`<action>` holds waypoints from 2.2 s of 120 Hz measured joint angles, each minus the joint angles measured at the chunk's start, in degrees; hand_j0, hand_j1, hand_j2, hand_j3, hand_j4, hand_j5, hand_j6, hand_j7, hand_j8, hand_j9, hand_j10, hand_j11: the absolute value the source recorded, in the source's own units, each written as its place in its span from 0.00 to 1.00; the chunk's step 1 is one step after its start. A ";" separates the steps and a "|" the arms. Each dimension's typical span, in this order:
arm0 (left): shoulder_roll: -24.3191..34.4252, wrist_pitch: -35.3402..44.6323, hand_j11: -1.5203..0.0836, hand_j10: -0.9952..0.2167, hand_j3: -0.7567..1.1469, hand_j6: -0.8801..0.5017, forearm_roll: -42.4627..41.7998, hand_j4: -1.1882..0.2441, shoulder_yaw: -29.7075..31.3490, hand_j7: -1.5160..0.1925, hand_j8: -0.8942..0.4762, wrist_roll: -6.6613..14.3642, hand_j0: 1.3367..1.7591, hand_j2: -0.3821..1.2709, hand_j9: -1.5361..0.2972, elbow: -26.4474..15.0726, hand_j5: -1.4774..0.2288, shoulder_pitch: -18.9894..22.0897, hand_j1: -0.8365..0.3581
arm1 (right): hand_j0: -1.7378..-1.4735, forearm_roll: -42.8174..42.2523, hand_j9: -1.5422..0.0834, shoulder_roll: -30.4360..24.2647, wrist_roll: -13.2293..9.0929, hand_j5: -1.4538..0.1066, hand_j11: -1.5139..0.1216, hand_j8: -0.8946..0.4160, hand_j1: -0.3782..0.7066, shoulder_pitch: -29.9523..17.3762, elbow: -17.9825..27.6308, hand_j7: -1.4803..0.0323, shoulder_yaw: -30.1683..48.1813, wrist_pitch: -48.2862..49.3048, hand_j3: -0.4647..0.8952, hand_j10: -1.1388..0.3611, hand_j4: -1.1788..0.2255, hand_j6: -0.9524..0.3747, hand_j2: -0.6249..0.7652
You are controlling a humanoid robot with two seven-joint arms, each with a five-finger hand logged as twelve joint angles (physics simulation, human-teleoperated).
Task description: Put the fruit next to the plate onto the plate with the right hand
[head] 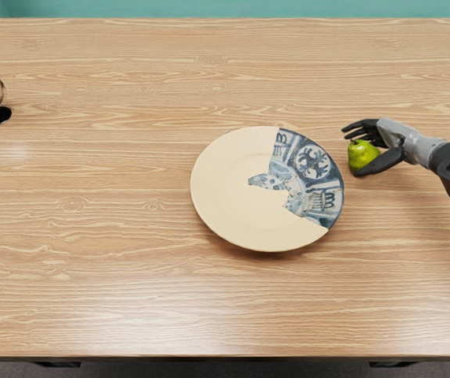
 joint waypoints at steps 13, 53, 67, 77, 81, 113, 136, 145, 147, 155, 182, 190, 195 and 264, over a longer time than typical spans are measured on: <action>0.00 0.00 0.95 0.82 0.40 0.64 0.00 0.83 -0.01 0.89 0.65 0.00 0.76 0.23 0.84 0.00 0.86 0.00 0.99 | 0.30 -0.13 0.63 0.07 -0.03 0.60 0.61 0.37 0.47 -0.02 0.00 0.63 -0.05 0.01 0.34 0.49 0.55 0.41 0.39; 0.00 0.00 0.95 0.82 0.40 0.64 0.00 0.83 0.01 0.89 0.65 0.00 0.76 0.23 0.84 0.00 0.86 0.00 0.99 | 0.32 -0.20 0.49 0.10 -0.10 0.46 0.45 0.38 0.58 0.06 0.21 0.48 -0.54 0.35 0.34 0.54 0.41 0.34 0.50; 0.00 0.00 0.95 0.82 0.40 0.64 0.00 0.83 0.02 0.89 0.65 0.00 0.76 0.23 0.84 0.00 0.86 0.00 0.99 | 0.31 -0.26 0.46 0.05 -0.11 0.43 0.43 0.35 0.57 0.52 0.40 0.45 -0.68 0.67 0.34 0.52 0.39 0.30 0.55; 0.00 0.00 0.95 0.82 0.40 0.64 0.00 0.83 -0.01 0.89 0.65 0.00 0.76 0.23 0.84 0.00 0.86 0.00 0.99 | 0.31 -0.28 0.44 0.02 -0.11 0.41 0.42 0.33 0.56 0.88 0.55 0.43 -0.72 0.89 0.34 0.51 0.38 0.27 0.58; 0.00 0.00 0.95 0.82 0.40 0.64 0.00 0.83 -0.01 0.89 0.65 0.00 0.76 0.23 0.84 0.00 0.86 0.00 0.99 | 0.31 -0.28 0.44 0.01 -0.11 0.40 0.41 0.33 0.56 1.10 0.59 0.43 -0.73 1.15 0.34 0.51 0.38 0.26 0.59; 0.00 0.00 0.95 0.82 0.40 0.64 -0.01 0.83 0.00 0.89 0.65 0.00 0.76 0.23 0.84 0.00 0.86 0.00 0.99 | 0.32 -0.33 0.39 -0.22 -0.11 0.35 0.37 0.33 0.55 2.24 0.84 0.38 -0.77 3.24 0.34 0.51 0.35 0.21 0.60; 0.00 0.00 0.95 0.82 0.40 0.63 -0.01 0.83 0.00 0.89 0.65 0.00 0.76 0.23 0.84 0.00 0.86 0.00 0.99 | 0.32 -0.32 0.38 -2.20 -0.12 0.33 0.36 0.33 0.53 3.86 2.96 0.37 -0.37 5.96 0.34 0.50 0.34 0.20 0.58; 0.00 0.00 0.95 0.82 0.40 0.64 -0.01 0.83 0.00 0.89 0.65 0.00 0.76 0.23 0.84 0.00 0.86 0.00 0.99 | 0.32 -0.31 0.37 -3.13 -0.12 0.33 0.36 0.33 0.53 4.51 3.58 0.37 -0.20 7.11 0.34 0.50 0.34 0.20 0.57; 0.00 0.00 0.95 0.82 0.40 0.64 -0.01 0.83 0.01 0.89 0.65 0.00 0.76 0.23 0.84 0.00 0.86 0.00 0.99 | 0.32 -0.31 0.37 -3.30 -0.12 0.33 0.35 0.33 0.53 4.64 3.67 0.37 -0.17 7.37 0.34 0.50 0.34 0.20 0.57; 0.00 0.00 0.95 0.82 0.40 0.64 -0.01 0.83 0.01 0.89 0.65 0.00 0.76 0.23 0.84 0.00 0.86 0.00 0.99 | 0.32 -0.28 0.37 -4.14 -0.12 0.33 0.35 0.33 0.52 5.19 4.19 0.37 -0.10 8.30 0.34 0.50 0.34 0.20 0.57; 0.00 0.00 0.95 0.82 0.40 0.64 -0.01 0.83 0.01 0.89 0.65 0.00 0.76 0.23 0.84 0.00 0.86 0.00 0.99 | 0.32 0.08 0.37 -7.76 -0.25 0.32 0.35 0.34 0.54 6.32 10.58 0.36 0.15 9.69 0.34 0.51 0.34 0.20 0.59; 0.00 0.00 0.95 0.82 0.40 0.64 -0.01 0.83 0.02 0.89 0.65 0.00 0.76 0.23 0.84 0.00 0.86 0.00 0.99 | 0.32 0.11 0.37 -8.21 -0.41 0.32 0.35 0.34 0.53 6.43 12.51 0.36 0.45 9.80 0.34 0.50 0.34 0.20 0.58; 0.00 0.00 0.95 0.82 0.40 0.64 -0.01 0.83 0.03 0.89 0.65 0.00 0.76 0.23 0.84 0.00 0.86 0.00 0.99 | 0.32 0.14 0.37 -8.41 -0.49 0.32 0.35 0.34 0.54 6.50 13.54 0.36 0.67 9.84 0.34 0.50 0.34 0.19 0.60; 0.00 0.00 0.95 0.82 0.40 0.64 -0.01 0.83 0.02 0.89 0.65 0.00 0.76 0.23 0.84 0.00 0.86 0.00 0.99 | 0.32 0.22 0.36 -7.70 -0.83 0.31 0.35 0.36 0.57 6.86 20.32 0.35 3.89 11.50 0.34 0.52 0.33 0.20 0.64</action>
